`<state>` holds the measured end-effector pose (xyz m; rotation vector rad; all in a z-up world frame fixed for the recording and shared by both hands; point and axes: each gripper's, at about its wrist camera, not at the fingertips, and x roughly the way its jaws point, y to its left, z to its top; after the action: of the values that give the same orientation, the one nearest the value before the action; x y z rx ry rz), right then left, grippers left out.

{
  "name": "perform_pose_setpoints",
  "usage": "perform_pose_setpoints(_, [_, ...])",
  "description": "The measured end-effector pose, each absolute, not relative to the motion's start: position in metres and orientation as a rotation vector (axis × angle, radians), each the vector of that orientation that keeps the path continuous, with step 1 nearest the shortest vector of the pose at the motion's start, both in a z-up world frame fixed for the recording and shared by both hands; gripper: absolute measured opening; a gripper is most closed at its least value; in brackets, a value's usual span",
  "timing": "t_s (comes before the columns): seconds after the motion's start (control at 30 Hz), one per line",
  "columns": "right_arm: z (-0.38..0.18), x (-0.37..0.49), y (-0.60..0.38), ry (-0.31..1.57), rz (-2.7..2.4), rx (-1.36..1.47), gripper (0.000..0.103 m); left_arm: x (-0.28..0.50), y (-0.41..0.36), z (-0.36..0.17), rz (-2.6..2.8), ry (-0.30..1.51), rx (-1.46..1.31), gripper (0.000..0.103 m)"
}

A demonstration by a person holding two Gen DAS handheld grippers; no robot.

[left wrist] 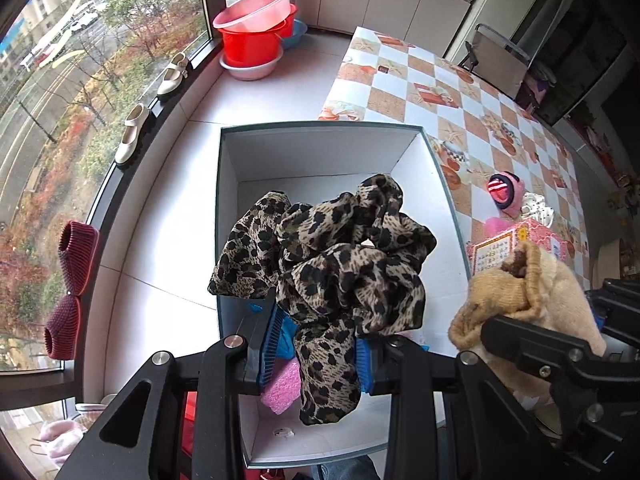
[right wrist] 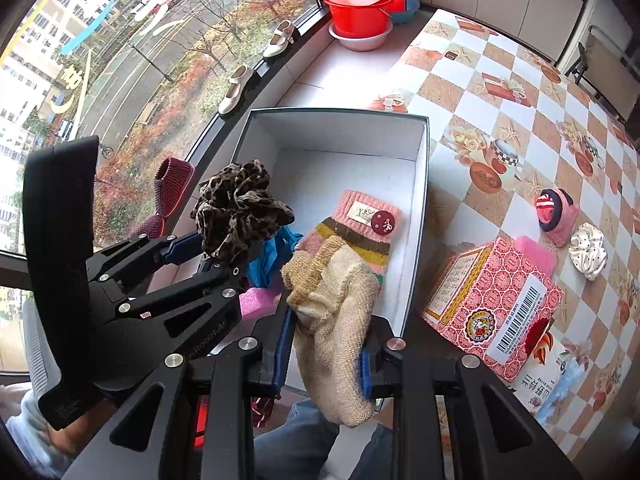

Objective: Organize soft objects
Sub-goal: 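Lower both held items over the white box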

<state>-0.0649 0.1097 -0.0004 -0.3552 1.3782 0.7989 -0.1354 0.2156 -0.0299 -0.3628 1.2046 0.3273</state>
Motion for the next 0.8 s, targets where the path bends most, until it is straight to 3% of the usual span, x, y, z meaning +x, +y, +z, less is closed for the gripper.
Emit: perform_pose_setpoints(0.8, [-0.0036, -0.0596, 0.1137, 1.387, 0.807, -0.352, 0.028, -0.1258, 0.2214, -0.0363, 0.355, 1.227, -0.348, 0.035])
